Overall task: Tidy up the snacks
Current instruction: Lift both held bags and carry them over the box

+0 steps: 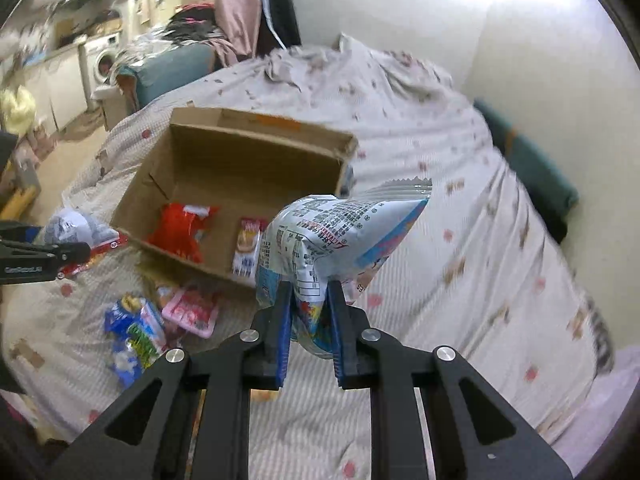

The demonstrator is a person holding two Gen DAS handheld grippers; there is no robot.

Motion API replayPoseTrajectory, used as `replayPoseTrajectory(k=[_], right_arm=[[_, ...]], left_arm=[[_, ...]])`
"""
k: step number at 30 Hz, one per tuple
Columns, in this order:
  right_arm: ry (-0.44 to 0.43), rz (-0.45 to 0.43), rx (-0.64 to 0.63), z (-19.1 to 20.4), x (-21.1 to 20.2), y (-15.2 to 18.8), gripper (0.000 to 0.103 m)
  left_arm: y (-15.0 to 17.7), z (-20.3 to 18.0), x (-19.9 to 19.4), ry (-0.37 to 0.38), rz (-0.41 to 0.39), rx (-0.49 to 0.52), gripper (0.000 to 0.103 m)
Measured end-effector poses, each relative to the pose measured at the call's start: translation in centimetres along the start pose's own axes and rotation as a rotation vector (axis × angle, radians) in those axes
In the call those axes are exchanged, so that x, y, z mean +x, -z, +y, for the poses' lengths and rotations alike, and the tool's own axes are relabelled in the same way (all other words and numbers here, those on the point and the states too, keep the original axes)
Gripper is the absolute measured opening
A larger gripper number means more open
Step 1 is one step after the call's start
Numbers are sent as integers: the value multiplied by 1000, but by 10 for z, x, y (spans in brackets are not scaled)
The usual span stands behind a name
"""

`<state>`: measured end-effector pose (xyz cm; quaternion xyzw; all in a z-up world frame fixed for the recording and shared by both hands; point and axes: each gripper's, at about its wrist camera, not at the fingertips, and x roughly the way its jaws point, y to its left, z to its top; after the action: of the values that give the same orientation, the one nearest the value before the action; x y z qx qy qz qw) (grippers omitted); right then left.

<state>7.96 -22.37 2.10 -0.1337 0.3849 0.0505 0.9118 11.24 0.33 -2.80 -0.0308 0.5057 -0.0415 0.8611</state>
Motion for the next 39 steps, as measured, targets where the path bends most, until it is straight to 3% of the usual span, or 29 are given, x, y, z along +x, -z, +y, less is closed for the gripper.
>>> replayPoseTrajectory(k=[6, 13, 26, 39], right_arm=[[21, -46, -118, 30, 21, -34, 17], [9, -35, -162, 43, 59, -58, 17], [-70, 78, -87, 38, 133, -65, 17], [-149, 128, 13, 29, 155, -57, 17]], left_arm=[[-25, -7, -11, -32, -81, 30, 54], [-63, -14, 3, -63, -117, 52, 54], [-90, -41, 68, -57, -125, 97, 55], [-99, -44, 83, -63, -147, 100, 55]])
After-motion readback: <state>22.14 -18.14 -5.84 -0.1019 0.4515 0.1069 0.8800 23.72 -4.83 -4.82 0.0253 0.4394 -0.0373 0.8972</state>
